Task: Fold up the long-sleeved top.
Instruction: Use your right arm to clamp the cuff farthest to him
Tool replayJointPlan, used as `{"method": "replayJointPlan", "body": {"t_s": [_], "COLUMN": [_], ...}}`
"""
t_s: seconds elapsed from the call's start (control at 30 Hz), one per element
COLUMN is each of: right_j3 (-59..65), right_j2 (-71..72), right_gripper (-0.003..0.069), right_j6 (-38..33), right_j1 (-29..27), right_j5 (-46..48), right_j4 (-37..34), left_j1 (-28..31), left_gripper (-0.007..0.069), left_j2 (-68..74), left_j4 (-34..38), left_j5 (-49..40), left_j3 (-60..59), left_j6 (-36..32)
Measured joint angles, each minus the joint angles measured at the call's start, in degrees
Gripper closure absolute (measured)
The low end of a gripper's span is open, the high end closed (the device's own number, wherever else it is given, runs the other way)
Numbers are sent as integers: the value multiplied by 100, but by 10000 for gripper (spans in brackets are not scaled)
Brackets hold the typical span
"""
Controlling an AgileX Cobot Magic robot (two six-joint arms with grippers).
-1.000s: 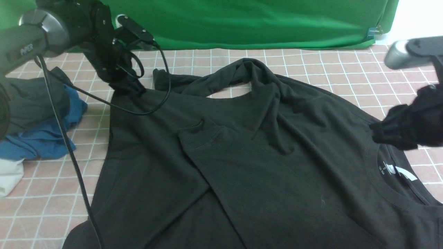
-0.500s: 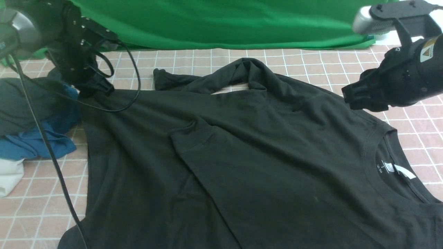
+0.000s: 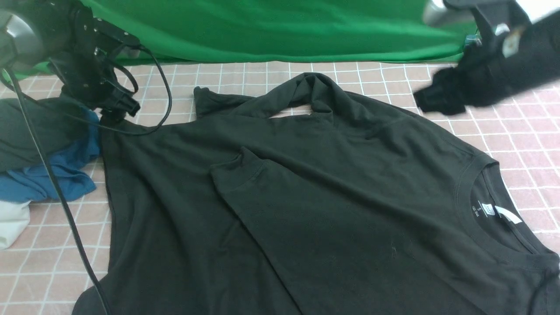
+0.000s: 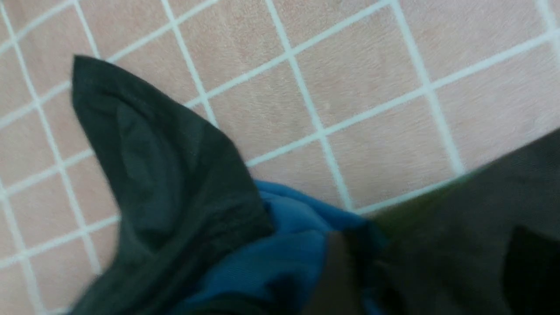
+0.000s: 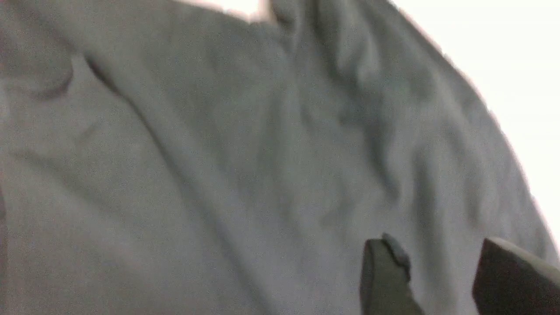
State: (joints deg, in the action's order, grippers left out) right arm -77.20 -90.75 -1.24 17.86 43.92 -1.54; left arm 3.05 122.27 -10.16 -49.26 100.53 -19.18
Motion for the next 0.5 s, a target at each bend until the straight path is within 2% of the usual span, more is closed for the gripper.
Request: {"method": "replayJointPlan", "body": {"t_s": [0.07,0.1,0.13,0.2,0.23,0.27,0.3,0.33,0.37,0.4,0.5], "right_j3": [-555,-958,-1029,-1974,-2359,-2438,-3152,-3314,-3795,-4282,-5410], "right_j2": [-388,-696,-751,-1532,-1864,-1933,-2552,-2622,-3086,-3419,-4329], "right_gripper": [273,237,237,184,171,167,153,151,144,132,92], "right_j6": [-310,-588,-626,-1117,-1287,-1325,-1615,-1645,-1812,-1942,-2126], "right_j1": [0,0,0,0,0,0,0,0,0,0,0], "right_j5": [62,135,150,371,454,468,630,650,814,933,1222], "right_j4": [-30,-70,-72,-119,-137,-143,-229,-250,-369,-490,-661], "left_j1": [0,-7,-14,-138,-252,-274,-509,-509,-753,-909,-1372], "left_gripper": [69,62,64,131,204,218,365,382,494,545,598], "left_j2": [-160,-316,-379,-821,-1043,-1137,-1541,-1596,-1988,-2278,-3160], "left_j4": [368,621,658,887,918,918,954,964,1016,1016,1048], "left_j5": [-50,-118,-150,-469,-644,-669,-803,-803,-806,-768,-500], "left_j3": [-5,-5,-5,-27,-69,-81,-264,-291,-551,-783,-1622], "left_j6": [95,119,119,131,132,132,132,132,147,175,397]}}
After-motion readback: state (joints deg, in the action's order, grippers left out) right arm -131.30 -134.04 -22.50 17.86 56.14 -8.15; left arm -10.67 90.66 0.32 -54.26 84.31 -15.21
